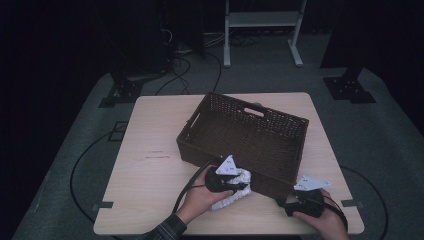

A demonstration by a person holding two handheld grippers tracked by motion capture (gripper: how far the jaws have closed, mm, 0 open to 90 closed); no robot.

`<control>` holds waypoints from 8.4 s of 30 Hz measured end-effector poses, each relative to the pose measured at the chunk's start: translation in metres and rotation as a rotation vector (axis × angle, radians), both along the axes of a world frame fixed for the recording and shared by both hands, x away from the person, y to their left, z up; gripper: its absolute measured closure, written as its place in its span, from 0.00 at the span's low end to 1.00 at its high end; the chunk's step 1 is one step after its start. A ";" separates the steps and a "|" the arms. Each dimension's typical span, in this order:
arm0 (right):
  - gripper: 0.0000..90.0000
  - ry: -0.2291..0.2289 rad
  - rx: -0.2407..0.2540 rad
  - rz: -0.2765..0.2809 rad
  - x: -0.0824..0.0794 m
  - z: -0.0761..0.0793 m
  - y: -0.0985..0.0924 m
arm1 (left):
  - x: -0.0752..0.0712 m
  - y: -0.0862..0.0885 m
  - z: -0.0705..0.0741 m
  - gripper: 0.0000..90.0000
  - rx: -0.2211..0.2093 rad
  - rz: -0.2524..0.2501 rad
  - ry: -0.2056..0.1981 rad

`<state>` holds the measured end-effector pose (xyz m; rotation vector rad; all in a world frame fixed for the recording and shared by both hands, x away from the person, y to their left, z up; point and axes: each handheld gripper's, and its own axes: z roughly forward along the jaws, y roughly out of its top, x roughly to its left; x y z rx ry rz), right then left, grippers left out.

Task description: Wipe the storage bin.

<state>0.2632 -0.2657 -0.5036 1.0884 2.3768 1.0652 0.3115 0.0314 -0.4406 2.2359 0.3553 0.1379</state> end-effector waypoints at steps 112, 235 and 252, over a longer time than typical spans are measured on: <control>0.21 -0.006 -0.005 0.003 0.000 0.000 0.000 | -0.015 -0.042 0.019 0.77 -0.058 -0.114 0.000; 0.36 0.022 -0.007 0.027 -0.004 0.005 -0.007 | -0.004 0.191 -0.020 0.76 0.054 0.424 0.110; 0.77 0.037 0.052 0.105 -0.020 0.026 -0.031 | 0.002 0.199 -0.029 0.75 0.063 0.446 0.136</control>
